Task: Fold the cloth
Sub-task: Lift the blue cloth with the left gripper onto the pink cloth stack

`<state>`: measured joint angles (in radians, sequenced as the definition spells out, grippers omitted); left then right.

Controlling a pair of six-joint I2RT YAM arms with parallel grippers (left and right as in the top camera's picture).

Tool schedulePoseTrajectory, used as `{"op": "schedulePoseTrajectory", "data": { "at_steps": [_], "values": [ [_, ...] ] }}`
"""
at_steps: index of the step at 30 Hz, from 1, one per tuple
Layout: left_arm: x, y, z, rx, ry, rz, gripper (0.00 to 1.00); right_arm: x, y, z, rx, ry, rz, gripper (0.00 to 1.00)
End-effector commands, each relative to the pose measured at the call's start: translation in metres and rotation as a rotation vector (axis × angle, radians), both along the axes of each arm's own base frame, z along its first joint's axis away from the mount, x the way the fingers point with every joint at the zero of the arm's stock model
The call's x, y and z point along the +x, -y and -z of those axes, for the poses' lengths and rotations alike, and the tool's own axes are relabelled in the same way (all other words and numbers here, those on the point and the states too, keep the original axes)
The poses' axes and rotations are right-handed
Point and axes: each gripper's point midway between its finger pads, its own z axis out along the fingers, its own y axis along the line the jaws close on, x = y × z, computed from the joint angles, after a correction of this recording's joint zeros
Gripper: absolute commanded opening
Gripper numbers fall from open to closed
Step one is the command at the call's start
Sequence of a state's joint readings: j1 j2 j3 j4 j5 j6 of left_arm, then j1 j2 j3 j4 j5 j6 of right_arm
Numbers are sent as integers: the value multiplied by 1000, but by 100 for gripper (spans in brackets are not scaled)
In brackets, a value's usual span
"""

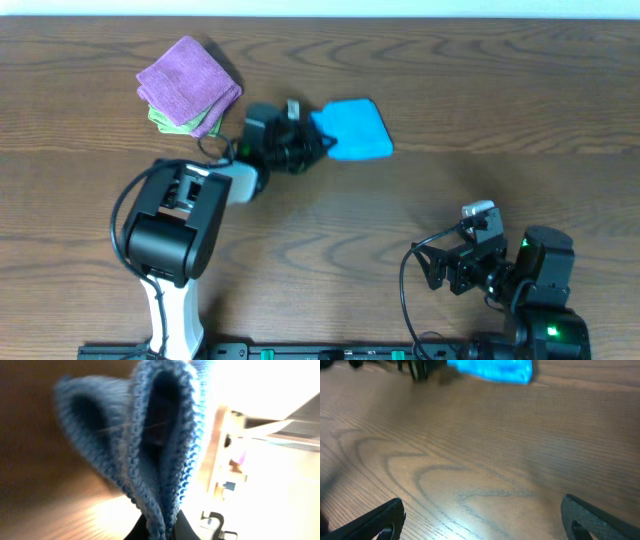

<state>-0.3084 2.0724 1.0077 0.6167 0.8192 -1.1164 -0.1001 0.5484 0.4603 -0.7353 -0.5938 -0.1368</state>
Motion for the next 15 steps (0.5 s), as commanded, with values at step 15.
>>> {"op": "schedulePoseTrajectory", "data": {
  "at_steps": [15],
  "values": [
    [138, -114, -197, -43, 249, -154, 6, -1, -3, 0, -6, 11, -21, 99]
  ]
}}
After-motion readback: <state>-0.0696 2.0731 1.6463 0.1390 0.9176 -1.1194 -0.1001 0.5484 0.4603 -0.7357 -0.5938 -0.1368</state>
